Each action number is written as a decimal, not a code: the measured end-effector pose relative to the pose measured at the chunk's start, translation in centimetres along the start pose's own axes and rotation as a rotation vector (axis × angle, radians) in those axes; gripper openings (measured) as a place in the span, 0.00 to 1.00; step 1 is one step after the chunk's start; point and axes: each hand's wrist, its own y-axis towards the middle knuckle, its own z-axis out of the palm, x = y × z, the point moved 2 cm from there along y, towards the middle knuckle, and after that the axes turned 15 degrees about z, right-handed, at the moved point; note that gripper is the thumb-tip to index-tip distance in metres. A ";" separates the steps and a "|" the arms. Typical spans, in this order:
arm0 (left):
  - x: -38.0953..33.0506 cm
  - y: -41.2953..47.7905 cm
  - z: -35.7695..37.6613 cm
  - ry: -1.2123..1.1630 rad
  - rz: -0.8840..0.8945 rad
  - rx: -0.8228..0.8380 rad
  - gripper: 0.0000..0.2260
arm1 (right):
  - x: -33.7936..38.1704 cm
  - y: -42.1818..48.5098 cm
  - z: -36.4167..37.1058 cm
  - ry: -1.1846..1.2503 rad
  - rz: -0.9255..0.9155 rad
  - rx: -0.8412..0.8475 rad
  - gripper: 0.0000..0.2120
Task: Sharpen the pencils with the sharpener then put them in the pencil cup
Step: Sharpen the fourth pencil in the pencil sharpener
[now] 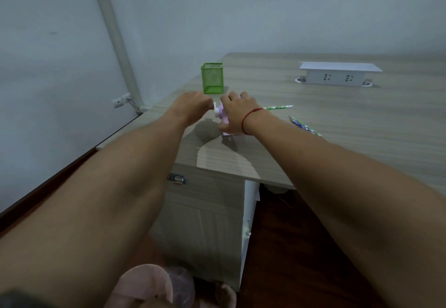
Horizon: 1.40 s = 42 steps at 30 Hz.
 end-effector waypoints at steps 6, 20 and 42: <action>-0.6 -0.8 -3.0 0.053 0.034 -0.084 0.12 | 0.1 0.1 -0.4 0.001 0.028 0.057 0.29; -4.4 -4.9 0.4 -0.101 0.112 0.005 0.11 | 0.1 0.4 -0.6 -0.042 0.025 0.100 0.33; -1.9 -1.4 4.2 -0.225 -0.244 0.058 0.10 | -3.3 0.6 -2.2 0.401 0.216 0.212 0.18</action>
